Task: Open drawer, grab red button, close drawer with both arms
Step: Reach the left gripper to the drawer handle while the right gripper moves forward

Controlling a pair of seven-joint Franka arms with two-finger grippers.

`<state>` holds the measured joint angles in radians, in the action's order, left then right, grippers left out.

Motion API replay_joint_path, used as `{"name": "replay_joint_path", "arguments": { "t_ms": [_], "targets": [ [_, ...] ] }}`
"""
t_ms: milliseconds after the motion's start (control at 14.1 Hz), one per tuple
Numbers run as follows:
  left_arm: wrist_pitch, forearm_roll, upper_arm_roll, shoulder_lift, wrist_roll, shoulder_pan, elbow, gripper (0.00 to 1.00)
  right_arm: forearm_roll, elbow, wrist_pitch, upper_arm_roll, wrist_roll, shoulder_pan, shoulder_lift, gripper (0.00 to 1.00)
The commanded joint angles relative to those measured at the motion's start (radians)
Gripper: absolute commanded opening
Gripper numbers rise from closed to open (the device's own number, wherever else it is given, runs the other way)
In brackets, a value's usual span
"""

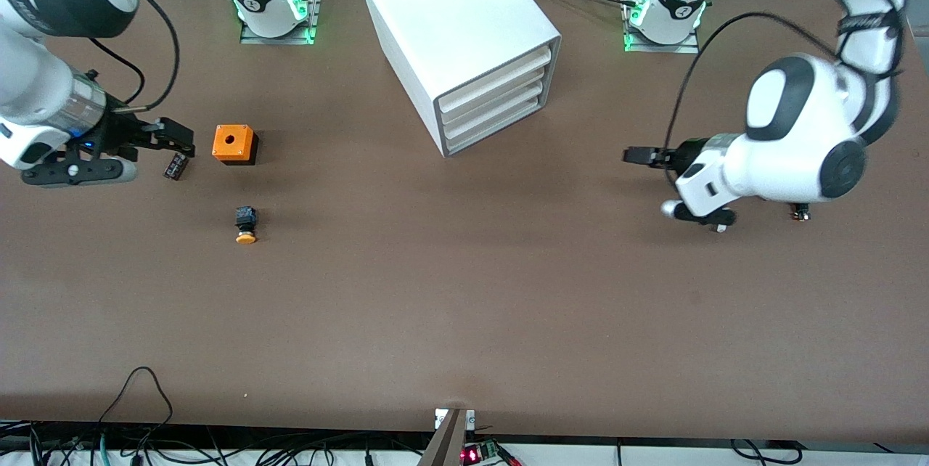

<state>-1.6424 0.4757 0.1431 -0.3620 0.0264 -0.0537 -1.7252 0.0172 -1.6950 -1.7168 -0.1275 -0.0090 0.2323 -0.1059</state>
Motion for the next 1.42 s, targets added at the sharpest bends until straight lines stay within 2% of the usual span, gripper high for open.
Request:
{"name": "replay_joint_path", "arguments": {
  "t_ms": [0,213,355,710,1065,1136,1207,1278,1349],
  "targets": [
    [-0.091,0.214,0.009,-0.032,-0.128,-0.044,-0.115,1.00,0.009,0.052,0.002,-0.009,0.003,0.077,-0.046,1.00],
    [-0.122,0.443,0.049,-0.078,-0.310,-0.067,-0.239,1.00,0.016,0.072,-0.003,-0.007,0.001,0.102,-0.092,1.00],
    [-0.128,0.506,0.087,-0.092,-0.371,-0.086,-0.286,1.00,0.017,0.103,-0.006,-0.007,-0.003,0.133,-0.129,1.00],
    [-0.155,0.512,0.194,-0.092,-0.395,-0.086,-0.376,1.00,0.018,0.146,-0.004,-0.007,0.003,0.188,-0.182,1.00],
    [-0.161,0.518,0.219,-0.092,-0.420,-0.086,-0.451,0.99,0.013,0.204,0.005,0.000,0.000,0.272,-0.235,1.00],
    [-0.174,0.534,0.220,-0.092,-0.437,-0.086,-0.471,0.93,0.015,0.212,0.005,0.002,0.001,0.275,-0.245,1.00],
    [-0.187,0.535,0.222,-0.092,-0.460,-0.086,-0.479,0.76,0.018,0.213,0.003,0.012,0.003,0.275,-0.255,1.00],
    [-0.203,0.535,0.227,-0.094,-0.482,-0.087,-0.481,0.27,0.017,0.215,0.003,0.029,0.003,0.275,-0.261,1.00],
    [-0.206,0.534,0.227,-0.094,-0.488,-0.086,-0.479,0.00,0.017,0.215,-0.001,0.035,0.003,0.275,-0.262,1.00]
  ]
}}
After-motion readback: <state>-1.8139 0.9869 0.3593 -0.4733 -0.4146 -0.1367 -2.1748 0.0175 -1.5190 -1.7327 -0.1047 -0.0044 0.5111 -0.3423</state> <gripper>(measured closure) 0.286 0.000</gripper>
